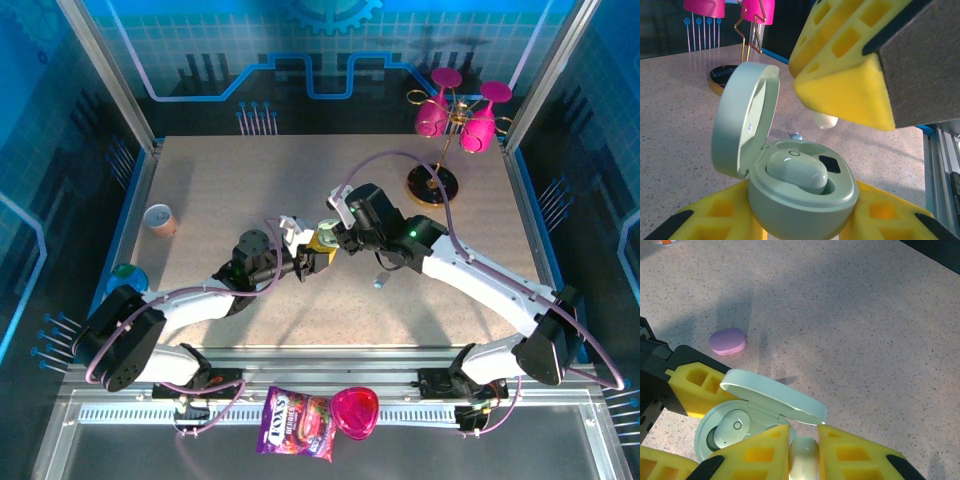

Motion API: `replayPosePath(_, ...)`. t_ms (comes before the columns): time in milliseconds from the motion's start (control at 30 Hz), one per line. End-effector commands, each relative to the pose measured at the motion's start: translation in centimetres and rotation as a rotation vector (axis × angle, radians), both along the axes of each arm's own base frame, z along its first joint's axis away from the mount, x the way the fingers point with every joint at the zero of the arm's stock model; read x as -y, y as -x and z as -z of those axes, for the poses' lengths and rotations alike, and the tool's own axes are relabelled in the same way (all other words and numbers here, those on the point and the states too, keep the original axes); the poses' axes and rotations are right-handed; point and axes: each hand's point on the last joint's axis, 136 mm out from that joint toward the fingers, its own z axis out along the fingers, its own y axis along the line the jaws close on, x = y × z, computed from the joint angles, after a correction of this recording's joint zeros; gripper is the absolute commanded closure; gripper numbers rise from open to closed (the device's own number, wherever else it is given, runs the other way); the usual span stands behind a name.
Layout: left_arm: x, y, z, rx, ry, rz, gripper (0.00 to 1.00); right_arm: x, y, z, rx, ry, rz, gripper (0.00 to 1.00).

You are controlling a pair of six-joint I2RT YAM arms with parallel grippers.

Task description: Insert wireless bluetooth earbuds into charging case

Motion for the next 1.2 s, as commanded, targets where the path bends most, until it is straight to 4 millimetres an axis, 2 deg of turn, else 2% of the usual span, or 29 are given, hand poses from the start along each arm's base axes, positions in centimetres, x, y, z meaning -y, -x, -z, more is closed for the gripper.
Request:
replayPosePath(0,0.3,-0.3,-3.0,0.034,0.061,0.013,0.76,-0.4,0.1,0.5,0.014,0.014,-0.014,0.82)
replayPosePath(667,0.6,-0.8,-4.2,0.014,0.100,0.006,0.76,-0.7,0.1,1.1,0.014,0.022,-0.037,0.81)
replayPosePath(833,0.7,-1.1,-3.8,0.011,0.091,0.003,0.76,-1.1,0.6,0.0,0.021,-0.023,-0.059,0.73)
replayPosePath(1167,0.7,-1.1,-3.7,0.024,0.092,0.004,0.76,-0.9,1.2,-1.4,0.026,-0.085,-0.063,0.69)
